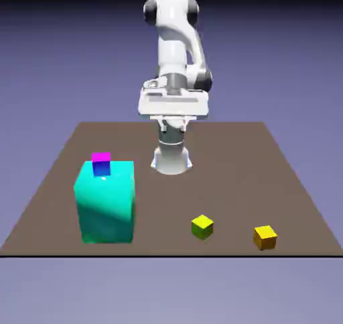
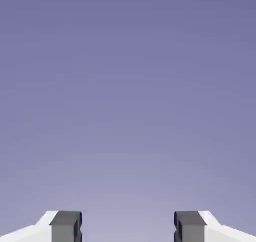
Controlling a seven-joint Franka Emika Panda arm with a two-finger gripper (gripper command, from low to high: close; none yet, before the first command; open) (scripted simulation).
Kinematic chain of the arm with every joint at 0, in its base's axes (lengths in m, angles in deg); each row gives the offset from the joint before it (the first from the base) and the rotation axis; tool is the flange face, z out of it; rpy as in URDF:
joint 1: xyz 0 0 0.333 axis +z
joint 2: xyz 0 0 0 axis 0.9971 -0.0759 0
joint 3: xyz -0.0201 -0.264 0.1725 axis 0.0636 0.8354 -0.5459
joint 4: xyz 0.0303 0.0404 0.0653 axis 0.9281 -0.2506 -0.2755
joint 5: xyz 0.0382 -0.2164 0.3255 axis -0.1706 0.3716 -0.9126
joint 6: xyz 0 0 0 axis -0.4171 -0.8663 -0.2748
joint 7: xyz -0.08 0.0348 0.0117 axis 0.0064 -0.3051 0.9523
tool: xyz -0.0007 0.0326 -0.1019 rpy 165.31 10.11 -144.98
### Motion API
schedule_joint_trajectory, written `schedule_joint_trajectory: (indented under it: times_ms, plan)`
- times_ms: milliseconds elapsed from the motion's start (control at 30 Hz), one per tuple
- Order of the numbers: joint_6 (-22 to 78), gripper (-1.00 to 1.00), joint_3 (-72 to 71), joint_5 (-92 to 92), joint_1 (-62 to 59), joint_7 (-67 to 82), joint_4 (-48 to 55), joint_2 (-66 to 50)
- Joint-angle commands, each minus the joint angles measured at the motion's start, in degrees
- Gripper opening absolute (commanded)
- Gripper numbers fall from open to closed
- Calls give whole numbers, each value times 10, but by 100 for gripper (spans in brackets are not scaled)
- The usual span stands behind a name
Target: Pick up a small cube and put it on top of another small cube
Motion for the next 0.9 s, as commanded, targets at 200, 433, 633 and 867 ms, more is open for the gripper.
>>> schedule_joint_trajectory:
  times_ms: [200, 433, 633, 867]
  plan:
    - [151, 0, -28, 94, 61, 45, 130, -145]
    - [301, 0, -56, 189, 121, 90, 259, -291]
    - [430, 0, -80, 270, 173, 129, 371, -415]
    - [581, 0, -107, 364, 234, 174, 500, -561]
